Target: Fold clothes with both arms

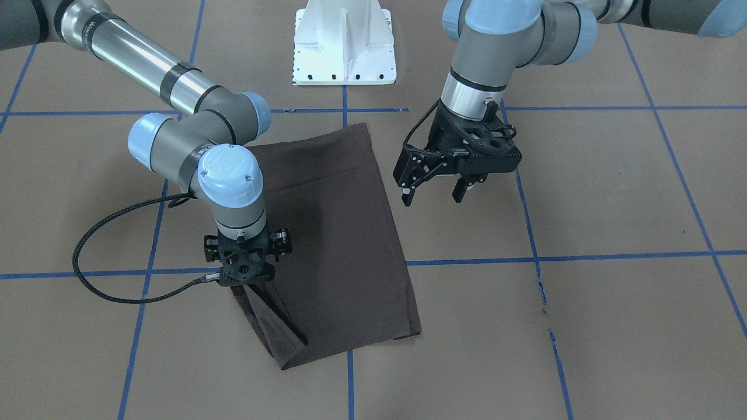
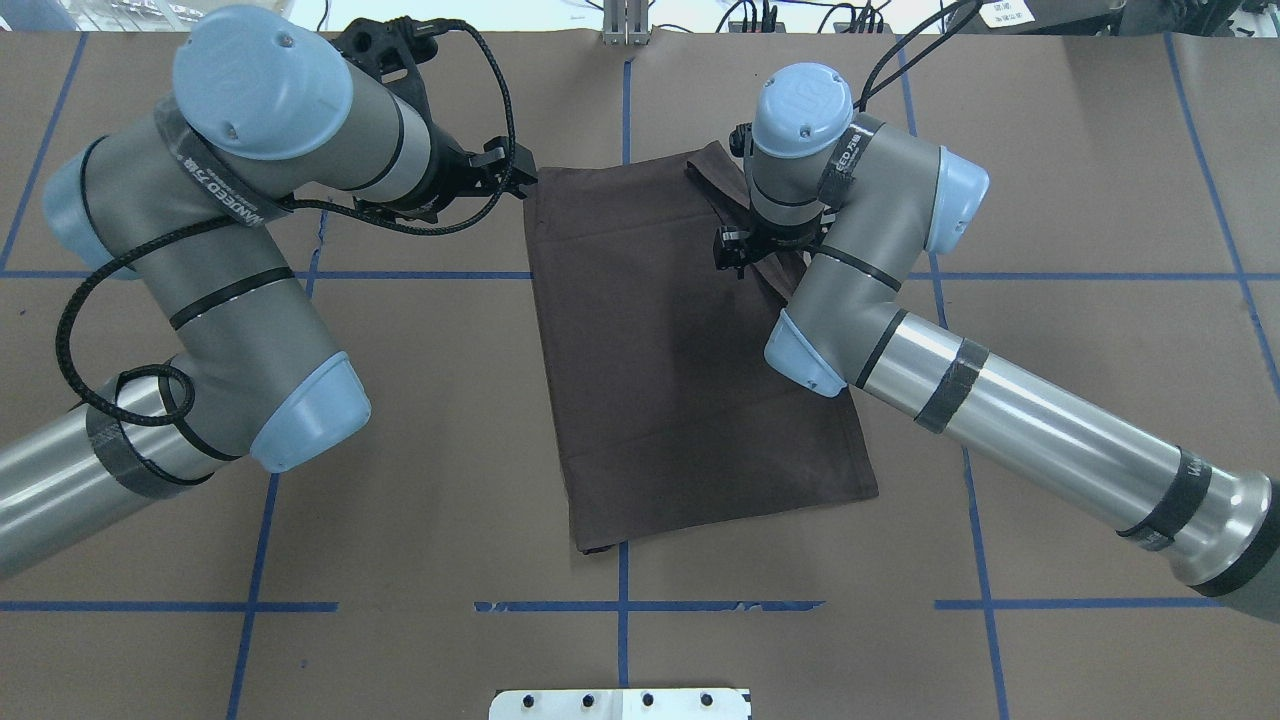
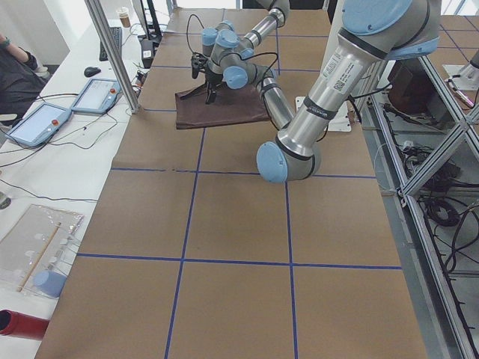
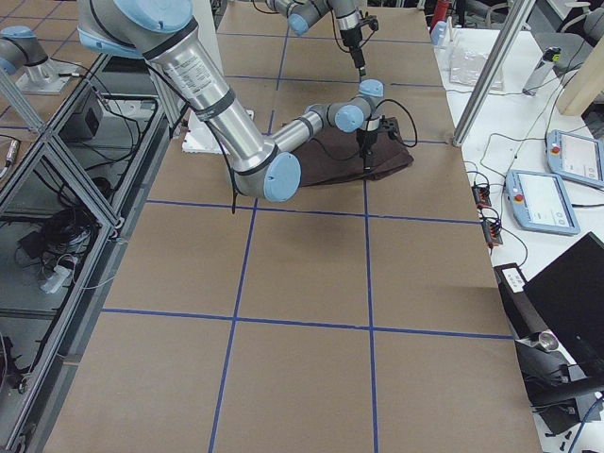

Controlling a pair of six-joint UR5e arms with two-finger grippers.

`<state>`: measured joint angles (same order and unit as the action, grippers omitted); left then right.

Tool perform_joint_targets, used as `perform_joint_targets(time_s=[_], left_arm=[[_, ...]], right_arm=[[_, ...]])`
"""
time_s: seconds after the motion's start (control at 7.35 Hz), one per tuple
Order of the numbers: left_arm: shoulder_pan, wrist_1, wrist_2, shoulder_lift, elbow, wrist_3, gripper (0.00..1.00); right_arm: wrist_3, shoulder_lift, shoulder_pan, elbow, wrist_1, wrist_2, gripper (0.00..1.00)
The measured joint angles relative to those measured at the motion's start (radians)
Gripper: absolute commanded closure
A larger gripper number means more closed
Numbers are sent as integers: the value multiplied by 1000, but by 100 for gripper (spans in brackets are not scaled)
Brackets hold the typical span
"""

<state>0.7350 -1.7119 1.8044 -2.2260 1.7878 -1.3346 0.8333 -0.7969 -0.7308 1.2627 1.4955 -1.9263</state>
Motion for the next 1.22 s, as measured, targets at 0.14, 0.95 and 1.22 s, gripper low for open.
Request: perform_joint_targets(time_s=[0.14,0.95,1.22], left_arm=[[0,0,0,0,1,0,0],[1,0,0,0,3,0,0],[1,0,1,0,3,0,0]], right_arm=[[-25,-5,-4,-20,0,-2,0],[-47,-7,-4,-29,18,-69,0],[-48,-10,-6,-28,20,-74,0]])
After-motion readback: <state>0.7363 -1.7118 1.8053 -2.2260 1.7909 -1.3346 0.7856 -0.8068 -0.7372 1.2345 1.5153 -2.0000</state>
